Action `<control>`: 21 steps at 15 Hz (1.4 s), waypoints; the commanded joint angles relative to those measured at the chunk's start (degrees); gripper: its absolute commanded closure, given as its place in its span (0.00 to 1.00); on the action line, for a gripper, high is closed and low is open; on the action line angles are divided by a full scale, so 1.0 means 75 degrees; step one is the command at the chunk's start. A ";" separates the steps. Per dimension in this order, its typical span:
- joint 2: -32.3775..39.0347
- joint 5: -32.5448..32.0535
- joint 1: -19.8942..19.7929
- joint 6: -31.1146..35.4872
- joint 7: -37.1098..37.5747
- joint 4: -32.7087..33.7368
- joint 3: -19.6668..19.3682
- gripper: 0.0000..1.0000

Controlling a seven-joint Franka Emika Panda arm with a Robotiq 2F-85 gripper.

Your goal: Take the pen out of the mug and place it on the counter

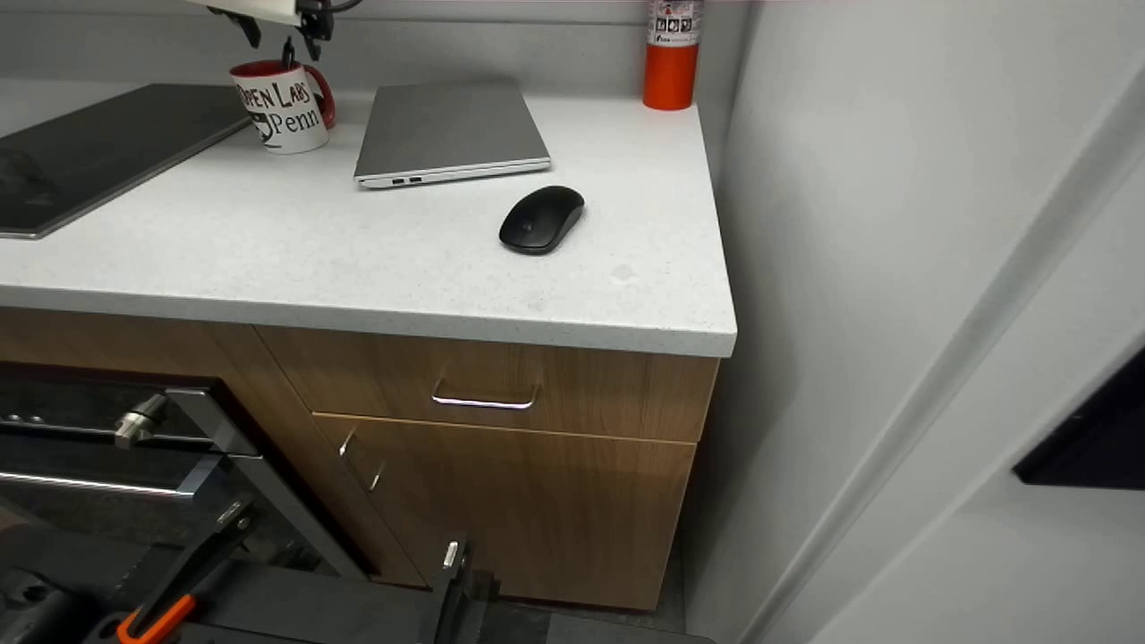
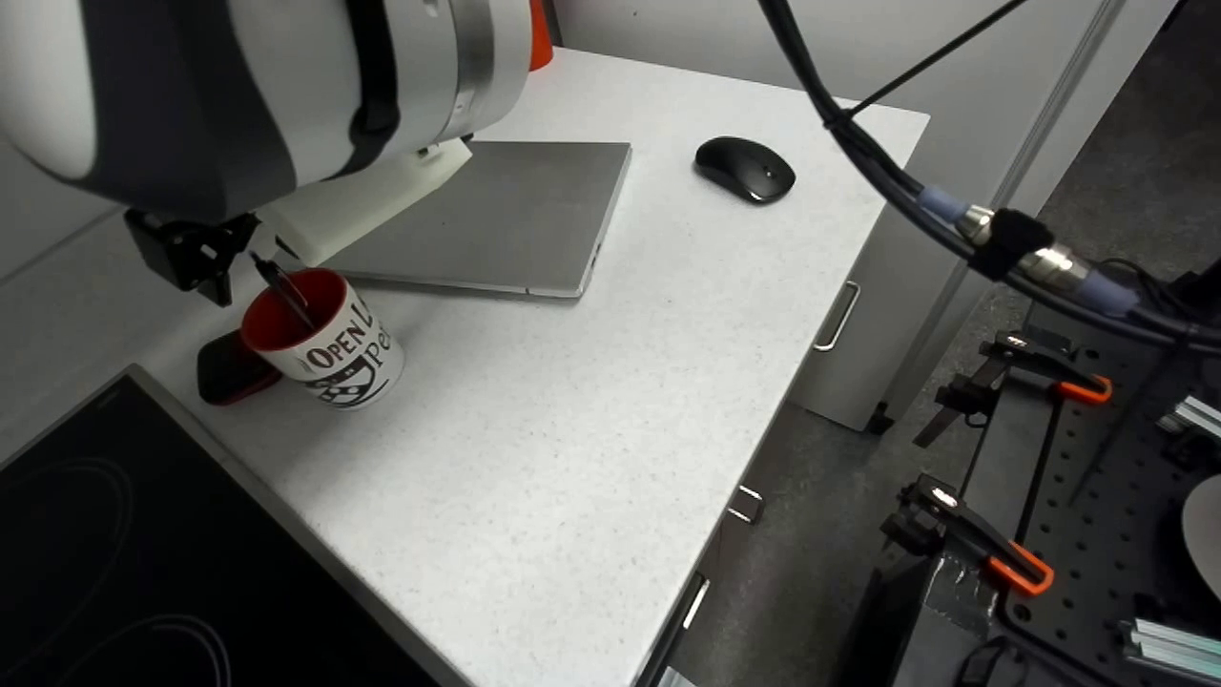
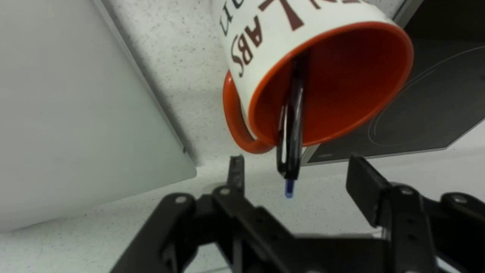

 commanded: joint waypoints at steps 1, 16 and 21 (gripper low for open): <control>0.0238 -0.0301 -0.0202 0.0124 0.0237 0.0304 0.0206 0.63; -0.0607 0.0635 -0.0595 0.0116 -0.0123 -0.0246 0.0621 1.00; -0.1775 0.0684 -0.0673 0.0141 -0.0048 -0.1115 0.0526 1.00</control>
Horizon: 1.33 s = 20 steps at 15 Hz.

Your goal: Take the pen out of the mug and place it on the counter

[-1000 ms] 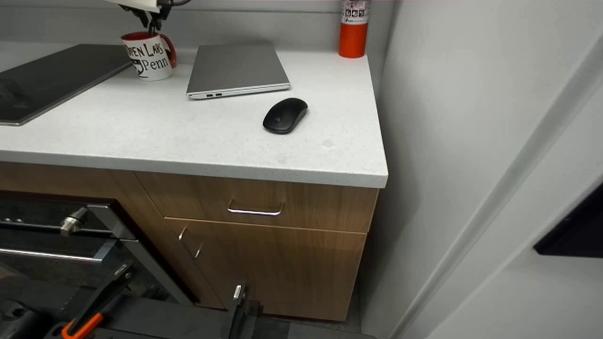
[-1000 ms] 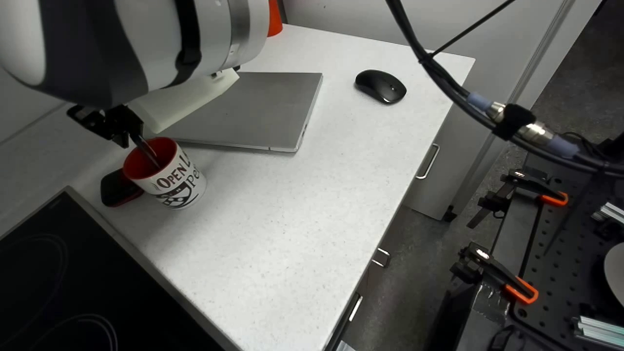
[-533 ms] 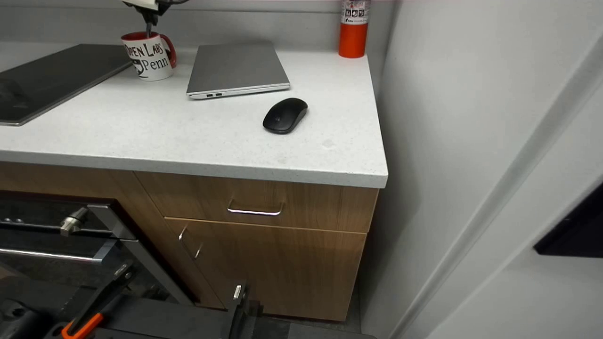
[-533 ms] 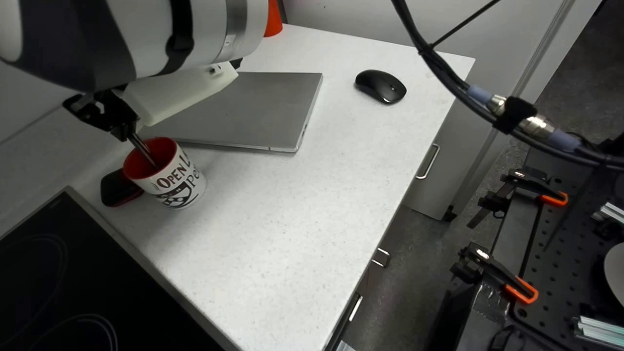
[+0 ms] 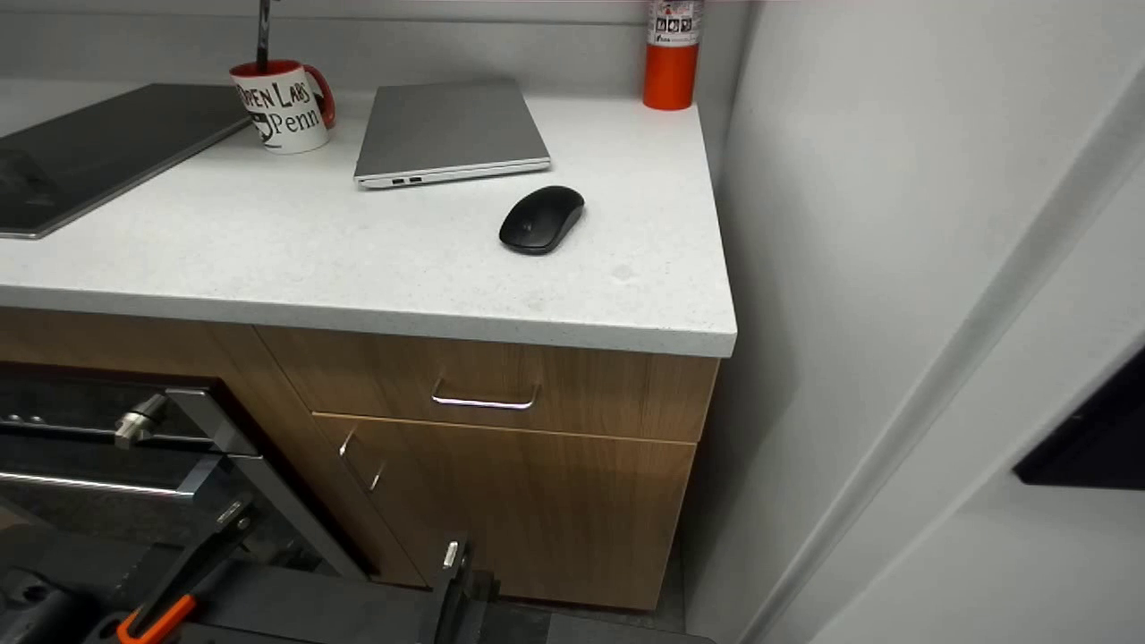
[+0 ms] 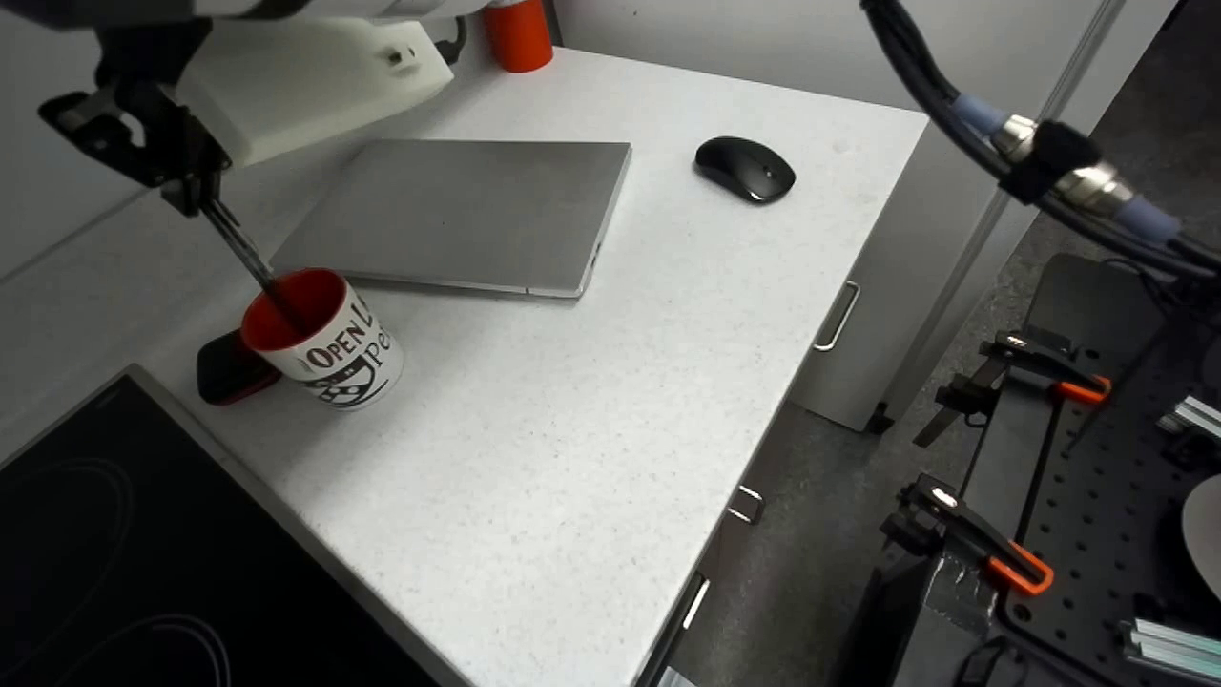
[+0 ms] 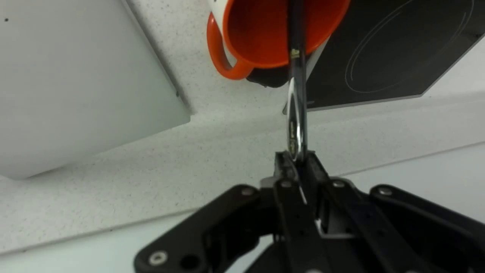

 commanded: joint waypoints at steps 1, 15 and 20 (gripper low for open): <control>-0.1238 0.0353 -0.0236 0.0148 -0.0010 -0.1119 0.0118 1.00; -0.2977 -0.0104 -0.0211 -0.3753 0.0723 -0.3179 -0.1059 1.00; -0.1812 0.0418 -0.0073 -0.3622 0.0462 -0.2554 -0.0956 1.00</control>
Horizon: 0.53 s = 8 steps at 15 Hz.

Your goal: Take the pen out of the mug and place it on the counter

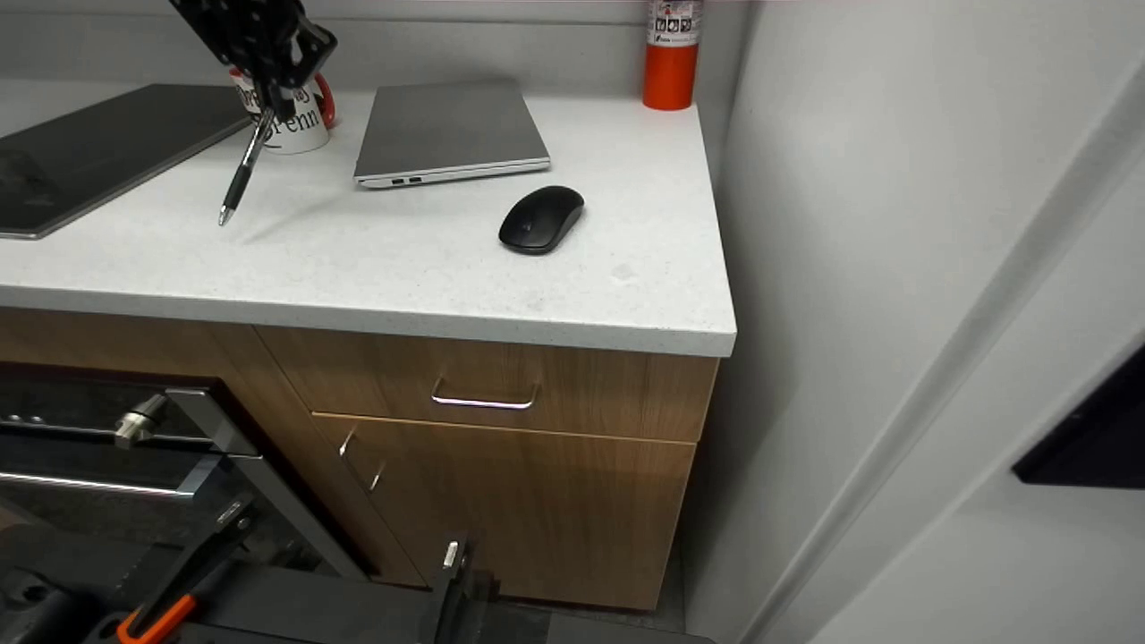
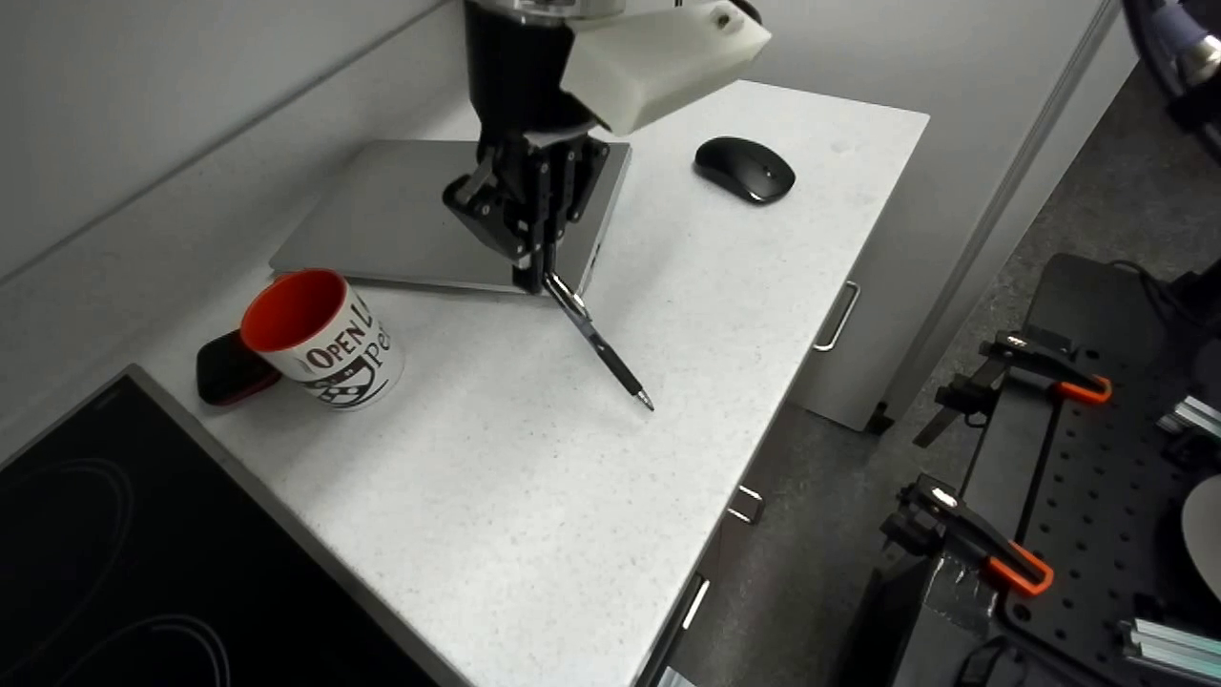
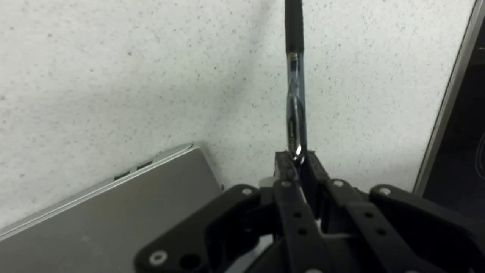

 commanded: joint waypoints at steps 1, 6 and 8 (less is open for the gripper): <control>0.0995 0.0305 0.0207 0.0025 -0.0037 0.0842 0.0023 1.00; 0.1870 0.0223 0.0132 0.0089 0.0073 0.1672 0.0066 0.74; 0.2031 0.0214 0.0088 0.0042 0.0078 0.1892 0.0068 0.58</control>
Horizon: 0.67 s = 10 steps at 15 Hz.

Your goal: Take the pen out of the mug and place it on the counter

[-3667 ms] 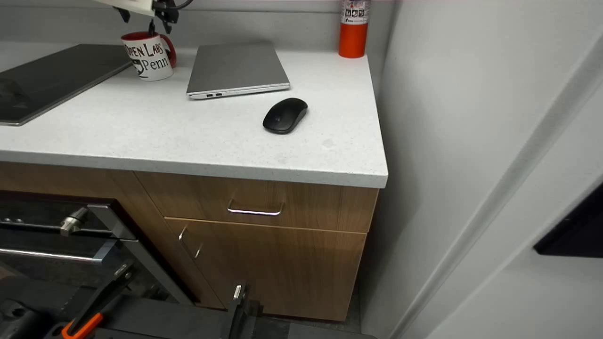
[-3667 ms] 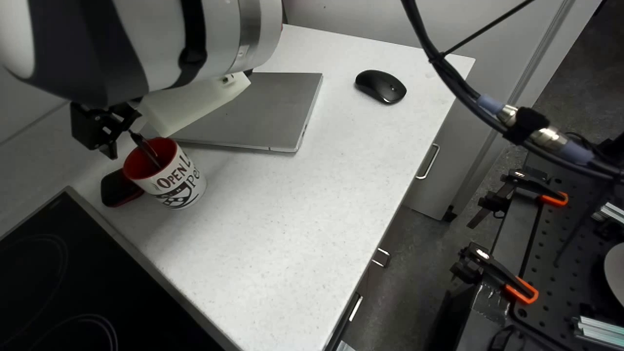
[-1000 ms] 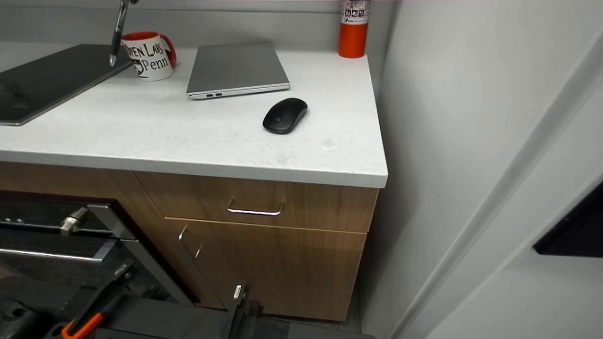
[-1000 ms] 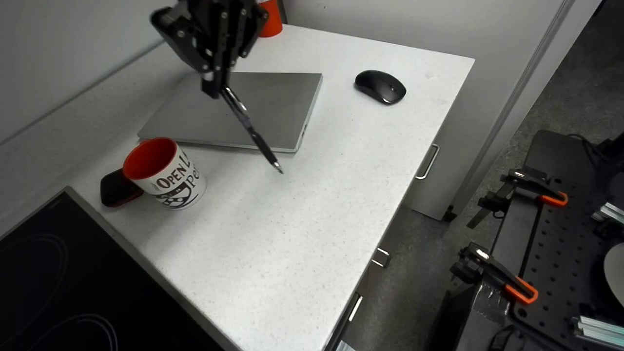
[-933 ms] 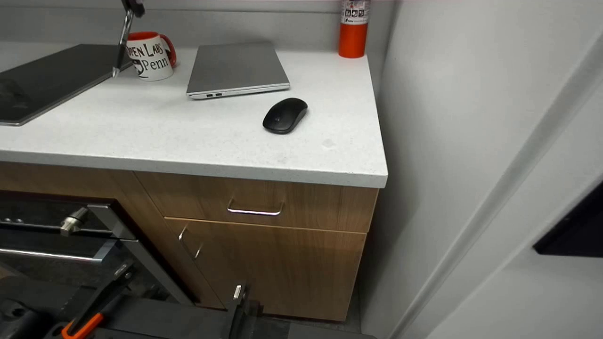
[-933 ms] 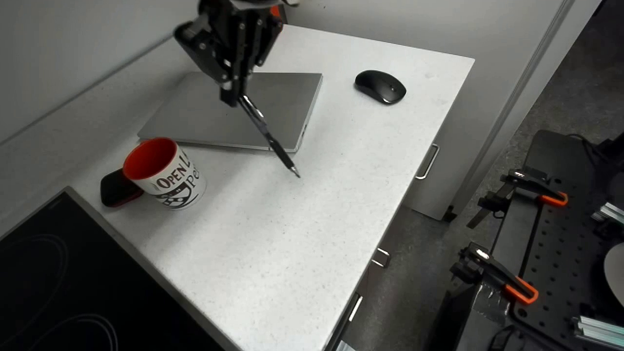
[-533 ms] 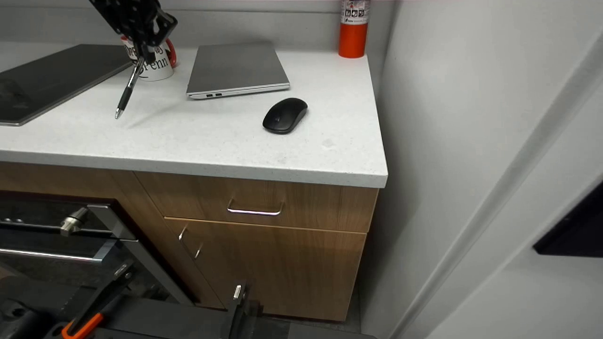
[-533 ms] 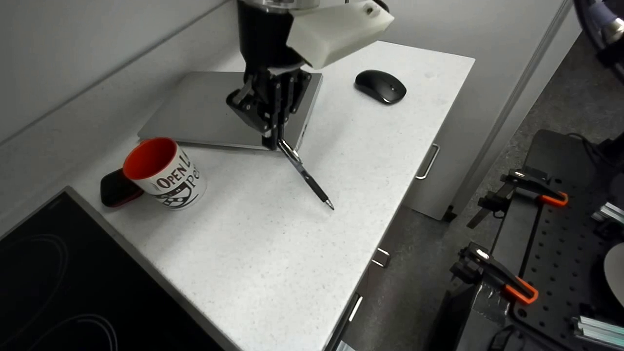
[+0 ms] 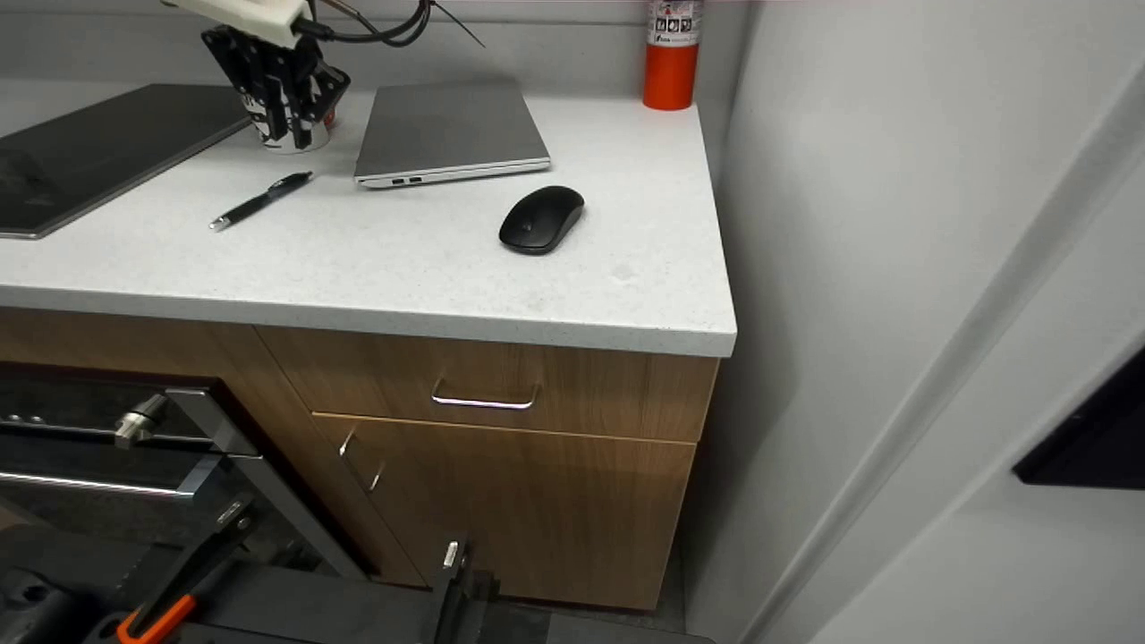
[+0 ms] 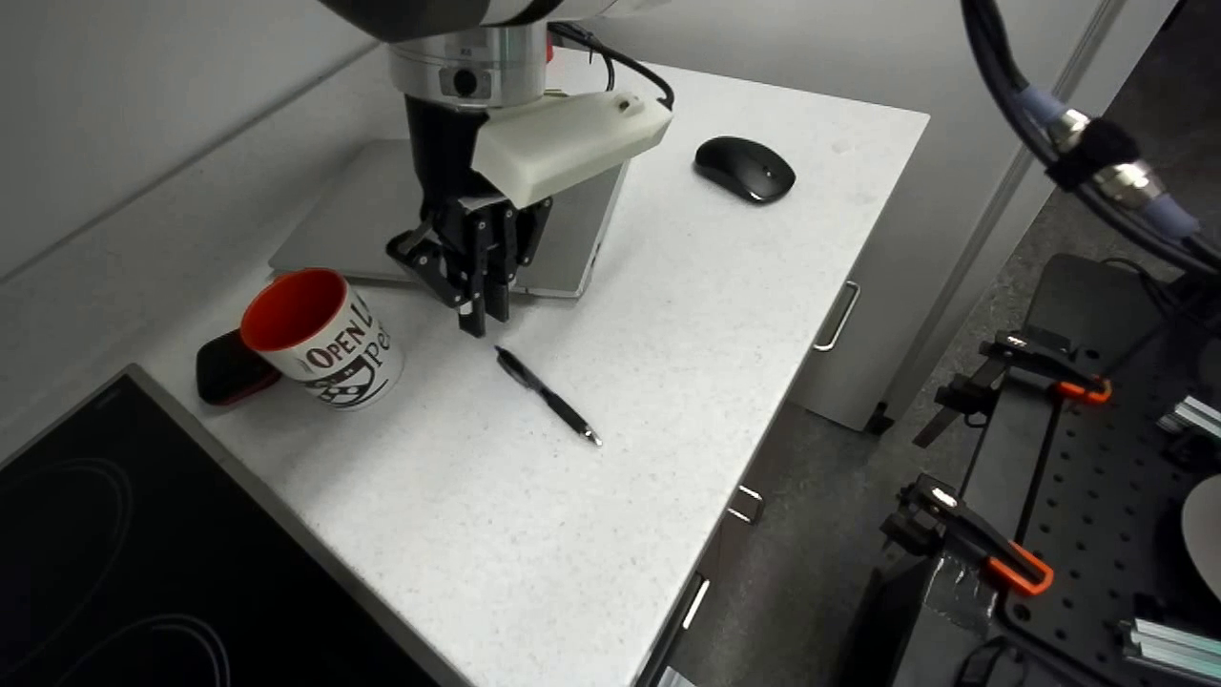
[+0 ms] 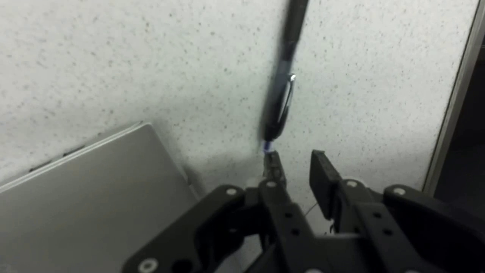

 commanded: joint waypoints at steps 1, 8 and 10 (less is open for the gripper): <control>0.0425 0.0064 -0.0072 -0.0002 0.0069 0.0609 0.0020 0.48; 0.0427 0.0039 -0.0151 -0.0095 0.0075 0.0937 0.0001 0.00; 0.0397 0.0141 -0.0212 -0.0172 -0.0043 0.0982 0.0043 0.00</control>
